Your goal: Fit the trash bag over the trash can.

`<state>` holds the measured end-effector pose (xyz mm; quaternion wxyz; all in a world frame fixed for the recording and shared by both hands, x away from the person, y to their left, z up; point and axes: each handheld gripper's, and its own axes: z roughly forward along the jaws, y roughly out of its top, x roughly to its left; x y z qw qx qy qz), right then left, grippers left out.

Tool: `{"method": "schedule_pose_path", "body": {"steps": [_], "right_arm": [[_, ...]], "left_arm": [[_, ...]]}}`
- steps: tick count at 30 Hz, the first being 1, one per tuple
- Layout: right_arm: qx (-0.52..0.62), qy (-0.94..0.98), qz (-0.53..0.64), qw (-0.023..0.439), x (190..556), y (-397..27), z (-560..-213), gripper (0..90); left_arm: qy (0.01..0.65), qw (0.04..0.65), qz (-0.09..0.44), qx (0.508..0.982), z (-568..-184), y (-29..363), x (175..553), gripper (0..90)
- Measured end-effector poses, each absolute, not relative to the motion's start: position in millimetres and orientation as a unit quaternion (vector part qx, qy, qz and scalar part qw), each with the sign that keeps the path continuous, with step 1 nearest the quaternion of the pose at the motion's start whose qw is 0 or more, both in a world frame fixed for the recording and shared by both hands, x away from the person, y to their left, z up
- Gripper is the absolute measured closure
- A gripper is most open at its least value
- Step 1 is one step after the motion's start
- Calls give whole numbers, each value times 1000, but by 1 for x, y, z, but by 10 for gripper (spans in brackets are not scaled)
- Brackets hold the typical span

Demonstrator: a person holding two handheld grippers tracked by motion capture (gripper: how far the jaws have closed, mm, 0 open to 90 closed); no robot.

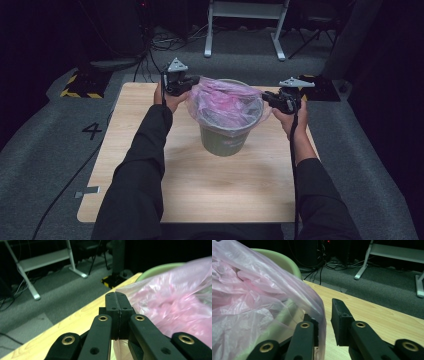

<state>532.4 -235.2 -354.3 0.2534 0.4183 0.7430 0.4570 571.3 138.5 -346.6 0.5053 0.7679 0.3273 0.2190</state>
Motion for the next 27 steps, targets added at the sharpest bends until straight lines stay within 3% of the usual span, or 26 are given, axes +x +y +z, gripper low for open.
{"method": "schedule_pose_path", "body": {"steps": [6,17,22,27], "right_arm": [[437,744,447,235,544,-232,-362,808],[444,753,452,179,554,-226,-380,848],[442,768,434,163,555,-222,-387,848],[445,767,436,155,551,-225,-400,847]], "left_arm": [[358,513,186,757,-361,141,584,898],[368,479,140,784,-384,130,590,899],[379,415,121,818,-396,121,594,899],[383,444,123,801,-403,130,589,893]]}}
